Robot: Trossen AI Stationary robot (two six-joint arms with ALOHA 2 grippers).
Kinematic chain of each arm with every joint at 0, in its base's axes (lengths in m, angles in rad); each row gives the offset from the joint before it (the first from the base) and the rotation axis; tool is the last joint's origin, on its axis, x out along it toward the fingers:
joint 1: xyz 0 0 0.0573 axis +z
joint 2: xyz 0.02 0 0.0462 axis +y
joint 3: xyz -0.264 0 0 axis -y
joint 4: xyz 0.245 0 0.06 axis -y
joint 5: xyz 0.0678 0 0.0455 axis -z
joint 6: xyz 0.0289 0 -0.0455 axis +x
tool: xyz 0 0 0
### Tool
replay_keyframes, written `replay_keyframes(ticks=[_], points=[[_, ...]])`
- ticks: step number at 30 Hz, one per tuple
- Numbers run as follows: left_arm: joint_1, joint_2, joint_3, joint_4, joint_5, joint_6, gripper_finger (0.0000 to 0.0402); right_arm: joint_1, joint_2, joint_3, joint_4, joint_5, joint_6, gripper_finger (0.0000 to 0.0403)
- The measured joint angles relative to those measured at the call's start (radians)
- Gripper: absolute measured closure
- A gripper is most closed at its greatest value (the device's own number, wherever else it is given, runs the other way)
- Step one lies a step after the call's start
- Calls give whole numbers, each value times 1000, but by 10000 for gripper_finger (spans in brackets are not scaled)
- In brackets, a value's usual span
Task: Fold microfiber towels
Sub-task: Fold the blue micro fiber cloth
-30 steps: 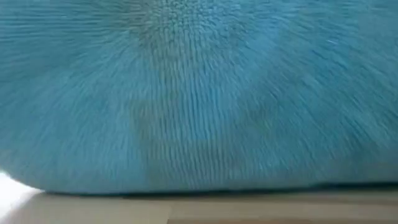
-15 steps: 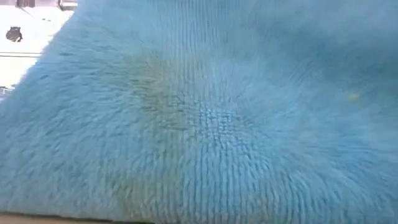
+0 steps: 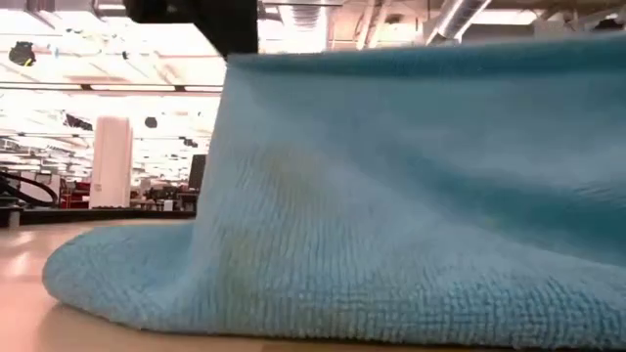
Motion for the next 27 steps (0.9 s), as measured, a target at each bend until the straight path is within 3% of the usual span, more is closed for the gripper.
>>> replay_keyframes(ticks=[5, 13, 27], points=[[-3, 27, -20, 18, 26, -22, 402, -15, -128, -182, 192, -4, 2, 401], [15, 45, -18, 23, 29, -50, 402, -96, -246, -395, 340, -41, -63, 401], [32, 55, -20, 36, 21, -45, 401, -155, -260, -463, 385, -63, -120, 382]])
